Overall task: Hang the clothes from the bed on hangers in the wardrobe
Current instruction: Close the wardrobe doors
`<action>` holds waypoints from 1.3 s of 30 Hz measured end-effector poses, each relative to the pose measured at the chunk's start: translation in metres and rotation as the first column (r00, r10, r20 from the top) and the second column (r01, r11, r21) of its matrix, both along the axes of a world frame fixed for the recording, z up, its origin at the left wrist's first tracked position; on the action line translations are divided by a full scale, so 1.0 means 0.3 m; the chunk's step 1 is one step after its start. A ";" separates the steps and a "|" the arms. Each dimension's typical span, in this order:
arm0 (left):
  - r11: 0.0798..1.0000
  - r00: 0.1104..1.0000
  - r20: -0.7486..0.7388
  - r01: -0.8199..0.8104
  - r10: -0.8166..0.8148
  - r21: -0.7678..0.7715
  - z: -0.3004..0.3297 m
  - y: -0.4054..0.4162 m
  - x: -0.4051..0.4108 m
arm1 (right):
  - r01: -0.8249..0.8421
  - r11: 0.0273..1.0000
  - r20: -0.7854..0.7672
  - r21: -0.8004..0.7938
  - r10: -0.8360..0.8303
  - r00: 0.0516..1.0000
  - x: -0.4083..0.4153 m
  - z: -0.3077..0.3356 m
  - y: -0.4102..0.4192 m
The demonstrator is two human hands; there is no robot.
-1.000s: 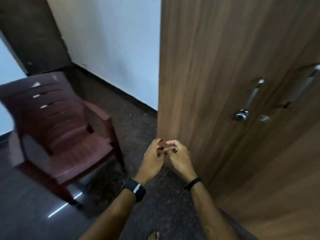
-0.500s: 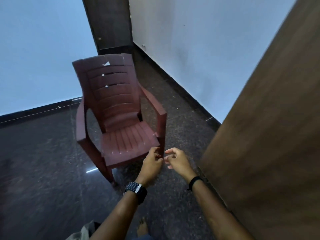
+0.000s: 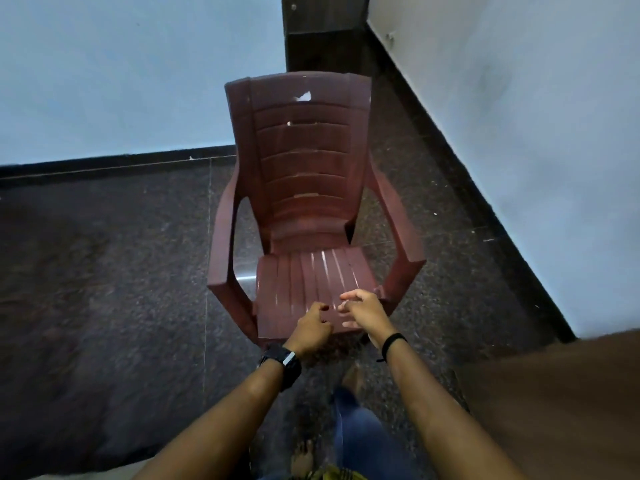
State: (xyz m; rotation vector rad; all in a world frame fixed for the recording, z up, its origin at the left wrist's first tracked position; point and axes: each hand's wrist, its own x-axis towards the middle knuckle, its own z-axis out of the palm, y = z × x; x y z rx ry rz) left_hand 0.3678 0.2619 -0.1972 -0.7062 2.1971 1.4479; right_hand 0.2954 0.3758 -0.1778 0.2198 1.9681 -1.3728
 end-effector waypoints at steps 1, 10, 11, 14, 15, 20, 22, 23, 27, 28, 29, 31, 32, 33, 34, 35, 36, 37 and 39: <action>1.000 1.000 0.025 -0.015 0.014 0.009 -0.029 -0.021 -0.046 | -0.019 1.000 0.021 0.003 0.019 1.000 -0.051 -0.035 -0.020; 0.999 0.957 0.289 -0.020 0.032 -0.046 -0.214 -0.216 -0.359 | -0.195 0.969 0.131 0.149 0.176 0.976 -0.481 -0.246 -0.132; 0.998 0.949 0.312 -0.039 0.051 -0.044 -0.246 -0.249 -0.398 | -0.205 0.965 0.142 0.163 0.183 0.973 -0.536 -0.289 -0.148; 0.990 0.924 0.357 -0.127 0.140 -0.061 -0.304 -0.329 -0.480 | -0.217 0.944 0.133 0.250 0.189 0.973 -0.653 -0.377 -0.182; 0.988 0.917 0.368 -0.142 0.157 -0.068 -0.328 -0.354 -0.505 | -0.228 0.933 0.129 0.279 0.199 0.972 -0.688 -0.416 -0.191; 0.978 0.889 0.414 -0.150 0.197 -0.142 -0.501 -0.483 -0.623 | -0.344 0.790 0.143 0.508 0.317 0.938 -0.840 -0.630 -0.241; 0.955 0.863 0.423 -0.194 0.275 -0.224 -0.587 -0.530 -0.656 | -0.303 0.737 0.120 0.605 0.292 0.949 -0.873 -0.707 -0.262; 0.934 0.846 0.424 -0.214 0.323 -0.285 -0.624 -0.548 -0.663 | -0.258 0.752 0.113 0.607 0.239 0.964 -0.880 -0.735 -0.264; 0.845 0.782 0.411 -0.262 0.469 -0.466 -0.773 -0.627 -0.668 | -0.134 0.740 0.103 0.659 0.088 0.991 -0.919 -0.880 -0.253; 0.838 0.767 0.418 -0.274 0.486 -0.472 -0.803 -0.646 -0.660 | -0.116 0.741 0.111 0.661 0.056 0.992 -0.923 -0.901 -0.249; 0.841 0.753 0.432 -0.292 0.496 -0.456 -0.841 -0.670 -0.653 | -0.101 0.743 0.119 0.662 0.029 0.992 -0.929 -0.936 -0.249; 0.845 0.730 0.440 -0.381 0.524 -0.375 -0.909 -0.705 -0.640 | -0.088 0.753 0.131 0.652 0.002 0.991 -0.943 -0.985 -0.242; 0.837 0.719 0.430 -0.450 0.547 -0.311 -0.933 -0.721 -0.632 | -0.069 0.776 0.137 0.627 -0.023 0.990 -0.950 -1.000 -0.235; 0.816 0.706 0.410 -0.521 0.577 -0.252 -0.950 -0.735 -0.624 | -0.040 0.807 0.147 0.589 -0.059 0.987 -0.958 -1.017 -0.226; 0.792 0.690 0.398 -0.574 0.604 -0.207 -0.972 -0.749 -0.620 | -0.007 0.834 0.169 0.552 -0.104 0.980 -0.972 -1.032 -0.217; 0.772 0.672 0.400 -0.611 0.623 -0.175 -0.981 -0.762 -0.615 | 0.012 0.852 0.193 0.524 -0.133 0.972 -0.985 -1.042 -0.208; 0.761 0.659 0.414 -0.631 0.628 -0.150 -0.994 -0.771 -0.612 | 0.024 0.863 0.223 0.505 -0.157 0.962 -0.997 -1.051 -0.196; 0.756 0.648 0.432 -0.640 0.627 -0.136 -1.001 -0.778 -0.605 | 0.026 0.872 0.253 0.489 -0.171 0.952 -1.008 -1.059 -0.189; 0.749 0.628 0.468 -0.651 0.622 -0.123 -1.028 -0.785 -0.594 | 0.033 0.890 0.321 0.454 -0.198 0.926 -1.024 -1.078 -0.178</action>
